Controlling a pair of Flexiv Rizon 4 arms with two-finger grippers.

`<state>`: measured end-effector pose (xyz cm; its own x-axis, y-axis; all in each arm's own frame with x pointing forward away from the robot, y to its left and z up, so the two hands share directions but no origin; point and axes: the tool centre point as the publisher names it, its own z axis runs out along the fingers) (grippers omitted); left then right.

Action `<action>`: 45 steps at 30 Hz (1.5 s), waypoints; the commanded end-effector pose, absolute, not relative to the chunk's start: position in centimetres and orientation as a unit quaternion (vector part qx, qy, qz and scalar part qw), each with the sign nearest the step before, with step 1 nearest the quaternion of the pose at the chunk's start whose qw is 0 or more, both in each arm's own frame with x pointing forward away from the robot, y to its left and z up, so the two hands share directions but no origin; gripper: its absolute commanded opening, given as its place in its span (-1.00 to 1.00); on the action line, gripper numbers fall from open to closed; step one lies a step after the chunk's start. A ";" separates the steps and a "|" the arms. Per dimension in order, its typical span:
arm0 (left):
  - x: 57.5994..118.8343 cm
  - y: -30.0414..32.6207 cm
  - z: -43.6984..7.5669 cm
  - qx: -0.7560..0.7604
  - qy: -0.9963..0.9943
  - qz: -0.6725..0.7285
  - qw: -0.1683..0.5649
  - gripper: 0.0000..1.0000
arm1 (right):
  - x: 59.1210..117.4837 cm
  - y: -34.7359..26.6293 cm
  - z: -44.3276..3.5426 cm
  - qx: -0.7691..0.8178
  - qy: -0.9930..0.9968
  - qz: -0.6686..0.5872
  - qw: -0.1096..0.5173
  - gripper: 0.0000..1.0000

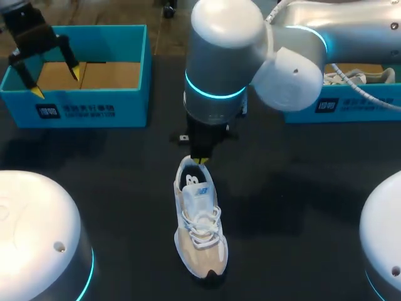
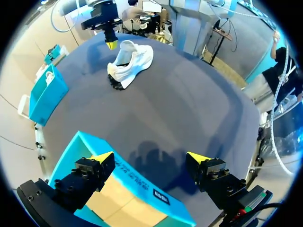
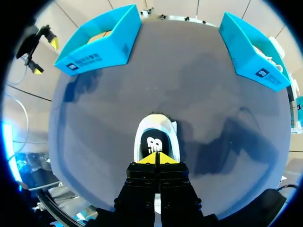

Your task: Take the shoe out of the shoebox, open the shoe tongue, remove and reinsert the insole, then place the shoe into the shoebox

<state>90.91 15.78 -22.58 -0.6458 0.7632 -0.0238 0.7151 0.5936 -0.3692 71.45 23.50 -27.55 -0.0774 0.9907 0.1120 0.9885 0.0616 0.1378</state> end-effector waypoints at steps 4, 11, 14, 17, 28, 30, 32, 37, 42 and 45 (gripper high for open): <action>91.4 15.8 -22.6 -0.426 -0.884 0.179 0.071 1.00 | 71.4 23.4 -27.9 0.681 0.727 0.085 0.005 -1.00; 90.5 16.6 -22.3 -0.477 -0.859 0.180 0.049 1.00 | 71.5 25.2 -30.7 0.675 0.734 0.056 0.037 -1.00; 90.1 16.9 -22.2 -0.499 -0.848 0.175 0.037 1.00 | 71.4 25.4 -31.6 0.669 0.739 0.063 0.046 -1.00; 89.9 17.1 -22.1 -0.511 -0.842 0.172 0.031 1.00 | 71.2 25.4 -32.5 0.665 0.742 0.073 0.049 -1.00; 89.7 17.3 -22.1 -0.521 -0.836 0.168 0.034 1.00 | 70.8 25.2 -33.2 0.675 0.730 0.102 0.033 -1.00; 89.7 17.3 -22.1 -0.521 -0.836 0.168 0.034 1.00 | 70.8 25.2 -33.2 0.675 0.730 0.102 0.033 -1.00; 89.7 17.3 -22.1 -0.521 -0.836 0.168 0.034 1.00 | 71.4 25.2 -33.7 0.669 0.737 0.095 0.032 -1.00; 89.7 17.3 -22.1 -0.521 -0.836 0.168 0.034 1.00 | 71.8 24.7 -34.6 0.674 0.731 0.089 0.048 -1.00; 89.7 17.3 -22.1 -0.521 -0.836 0.168 0.034 1.00 | 72.2 24.4 -36.1 0.683 0.723 0.078 0.067 -1.00; 89.7 17.3 -22.1 -0.521 -0.836 0.168 0.034 1.00 | 72.5 24.6 -37.1 0.695 0.713 0.056 0.078 -1.00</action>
